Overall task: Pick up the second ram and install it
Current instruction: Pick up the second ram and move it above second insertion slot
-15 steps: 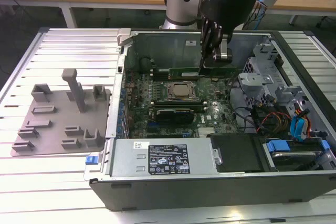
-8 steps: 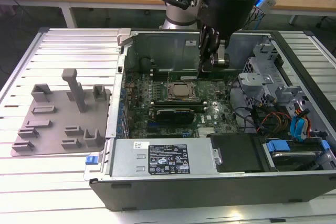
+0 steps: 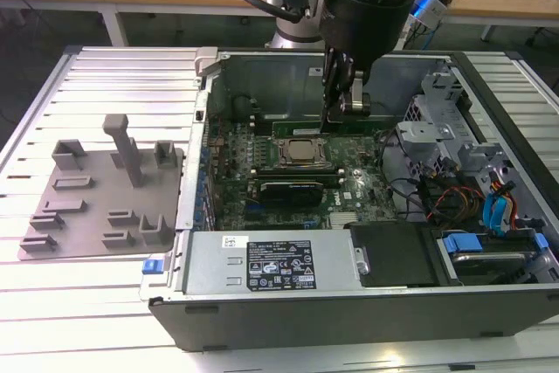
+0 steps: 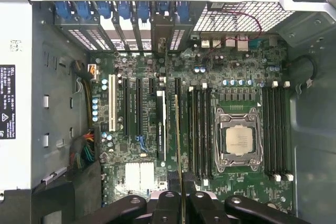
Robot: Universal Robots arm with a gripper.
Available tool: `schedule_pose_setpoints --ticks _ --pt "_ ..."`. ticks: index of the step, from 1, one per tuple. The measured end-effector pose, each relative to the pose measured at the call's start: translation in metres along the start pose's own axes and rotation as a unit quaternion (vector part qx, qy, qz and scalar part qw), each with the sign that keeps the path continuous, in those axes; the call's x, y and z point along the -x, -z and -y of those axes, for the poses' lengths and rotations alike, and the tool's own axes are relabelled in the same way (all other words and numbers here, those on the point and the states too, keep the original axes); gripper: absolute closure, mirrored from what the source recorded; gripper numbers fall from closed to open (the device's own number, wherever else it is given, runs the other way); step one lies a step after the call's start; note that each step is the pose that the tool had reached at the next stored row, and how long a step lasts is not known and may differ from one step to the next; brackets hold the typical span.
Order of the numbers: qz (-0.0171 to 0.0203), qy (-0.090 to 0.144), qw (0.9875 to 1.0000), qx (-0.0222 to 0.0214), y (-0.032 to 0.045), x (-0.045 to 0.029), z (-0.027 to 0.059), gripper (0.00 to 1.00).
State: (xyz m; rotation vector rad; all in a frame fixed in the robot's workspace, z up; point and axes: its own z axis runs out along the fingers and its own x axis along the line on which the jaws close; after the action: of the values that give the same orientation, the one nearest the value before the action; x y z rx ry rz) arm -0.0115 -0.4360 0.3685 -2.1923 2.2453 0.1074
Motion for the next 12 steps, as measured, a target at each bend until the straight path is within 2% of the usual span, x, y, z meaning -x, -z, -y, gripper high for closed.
schedule_pose_setpoints --ticks 12 --pt "0.0 0.0 1.0 0.0 -0.0002 0.0 0.0001 0.89"
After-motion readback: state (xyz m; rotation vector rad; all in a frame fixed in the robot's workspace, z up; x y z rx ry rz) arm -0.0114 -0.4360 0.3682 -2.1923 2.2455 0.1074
